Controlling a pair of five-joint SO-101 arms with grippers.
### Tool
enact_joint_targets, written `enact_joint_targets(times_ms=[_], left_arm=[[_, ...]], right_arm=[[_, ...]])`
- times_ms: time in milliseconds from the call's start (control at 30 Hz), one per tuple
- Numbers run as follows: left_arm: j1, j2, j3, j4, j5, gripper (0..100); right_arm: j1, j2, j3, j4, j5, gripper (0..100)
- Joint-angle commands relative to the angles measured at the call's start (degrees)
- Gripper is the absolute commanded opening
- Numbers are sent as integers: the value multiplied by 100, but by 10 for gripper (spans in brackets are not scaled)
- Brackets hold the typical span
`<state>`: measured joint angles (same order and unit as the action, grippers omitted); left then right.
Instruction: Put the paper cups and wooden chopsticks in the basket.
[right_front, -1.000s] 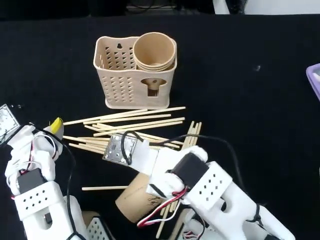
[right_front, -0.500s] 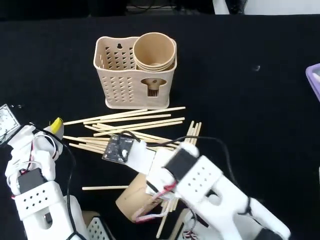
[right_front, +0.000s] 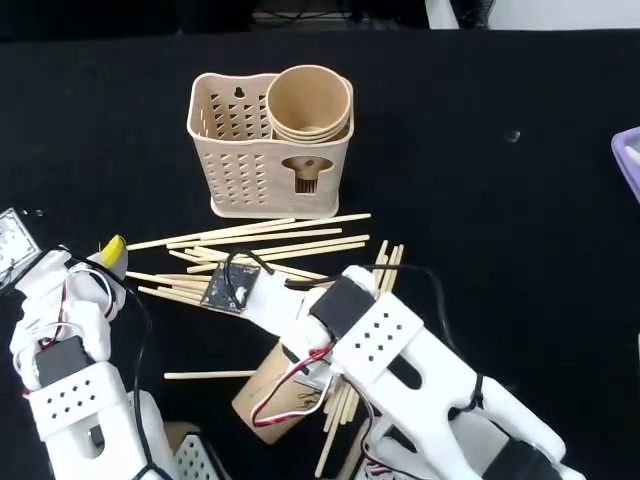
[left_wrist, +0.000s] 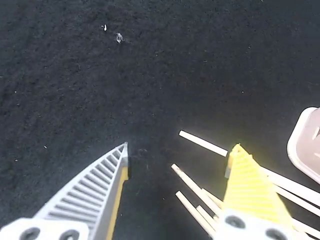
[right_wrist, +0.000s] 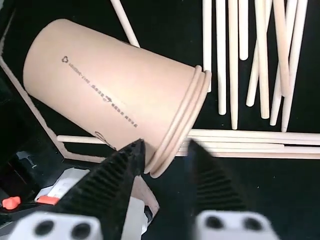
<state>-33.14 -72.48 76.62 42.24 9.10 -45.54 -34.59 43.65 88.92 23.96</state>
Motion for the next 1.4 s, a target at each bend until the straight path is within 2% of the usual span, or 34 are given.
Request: enact_joint_targets(times_ms=[0, 133, 300, 400, 500, 700, 800, 967, 1067, 1200, 1267, 1367], left_arm=[[4, -88, -277, -97, 18, 314], [4, -88, -277, -97, 18, 314], [4, -88, -259, -97, 18, 314], [4, -88, -259, -97, 18, 314], [4, -88, -259, -97, 18, 314], [4, -88, -268, -97, 18, 314], [22, -88, -268, -97, 18, 314], [13, -88, -268, -105, 18, 314], [13, -88, -268, -105, 18, 314], [13, -88, -268, -105, 18, 314], [13, -88, -268, -105, 18, 314], [13, -88, -268, -105, 18, 314]], right_arm=[[158, -163, -4, 44, -18, 19], [158, -602, -189, 237, -9, 11], [176, -1226, -1235, 1248, 334, 11], [580, -1464, -1499, 1222, 378, 11], [1310, -1473, -1648, 1222, 879, 11], [3569, -1464, -1798, 1125, 2338, 11], [4396, -1402, -1587, 800, 2804, 11], [4369, -1024, -884, 343, 2778, 11], [4387, -963, -1156, 352, 2488, 21], [4475, -831, -1815, 1055, 2268, 149], [4695, -690, -2053, 1240, 2207, 203], [5284, -207, -2044, 1213, 1960, 194]])
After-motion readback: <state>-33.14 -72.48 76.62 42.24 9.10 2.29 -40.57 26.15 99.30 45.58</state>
